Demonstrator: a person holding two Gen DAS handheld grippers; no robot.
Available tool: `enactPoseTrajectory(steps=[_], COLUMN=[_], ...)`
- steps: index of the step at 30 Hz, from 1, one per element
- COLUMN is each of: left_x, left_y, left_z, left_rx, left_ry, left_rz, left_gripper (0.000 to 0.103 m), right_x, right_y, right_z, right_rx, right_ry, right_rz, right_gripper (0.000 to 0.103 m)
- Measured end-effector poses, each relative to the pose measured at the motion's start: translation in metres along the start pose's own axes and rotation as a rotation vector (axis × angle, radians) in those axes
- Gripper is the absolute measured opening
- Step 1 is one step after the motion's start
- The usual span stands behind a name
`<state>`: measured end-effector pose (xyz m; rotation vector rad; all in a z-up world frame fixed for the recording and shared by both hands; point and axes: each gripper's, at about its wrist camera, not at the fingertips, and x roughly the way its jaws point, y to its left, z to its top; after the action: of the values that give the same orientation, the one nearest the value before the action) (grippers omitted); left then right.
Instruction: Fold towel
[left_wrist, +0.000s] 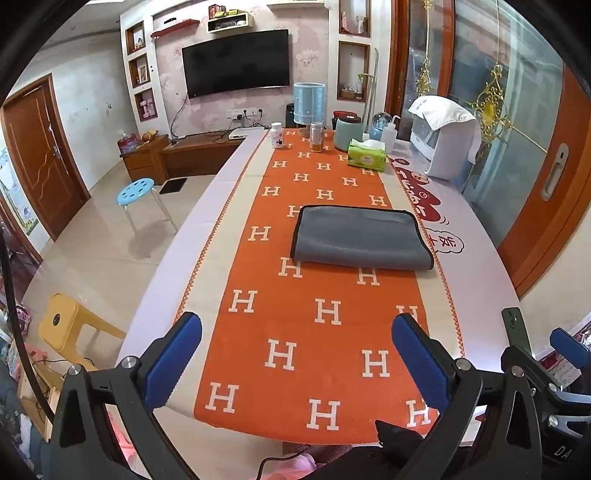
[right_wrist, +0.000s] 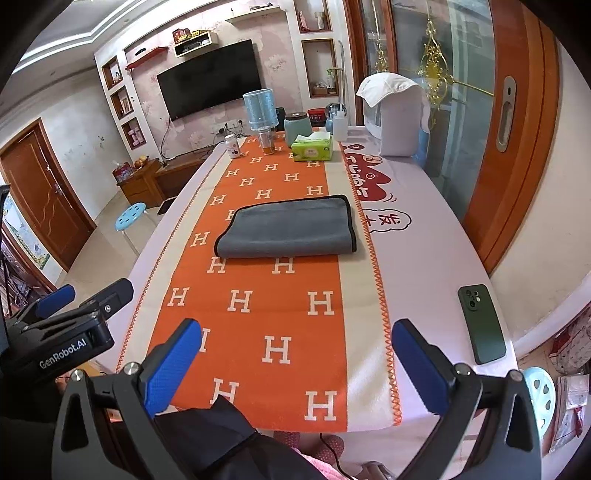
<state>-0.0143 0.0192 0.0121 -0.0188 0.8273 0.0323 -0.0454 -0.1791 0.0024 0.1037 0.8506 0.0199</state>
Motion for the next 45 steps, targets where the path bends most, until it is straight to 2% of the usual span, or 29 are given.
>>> enactPoseTrajectory(steps=[24,45], left_x=[-0.01,-0.001], left_y=[0.001,0.009], left_z=[-0.005,-0.001], left_rx=[0.044,0.078], left_ry=[-0.033,-0.002], left_rz=[0.019,-0.016], left_gripper=[0.102,0.102], right_x=[0.003,0.01], right_y=[0.008,0.022], right_z=[-0.006,-0.016], right_rx=[-0.002,0.022], right_ry=[0.018,0.04], right_rz=[0.01,-0.011], right_gripper=[0.103,0.103])
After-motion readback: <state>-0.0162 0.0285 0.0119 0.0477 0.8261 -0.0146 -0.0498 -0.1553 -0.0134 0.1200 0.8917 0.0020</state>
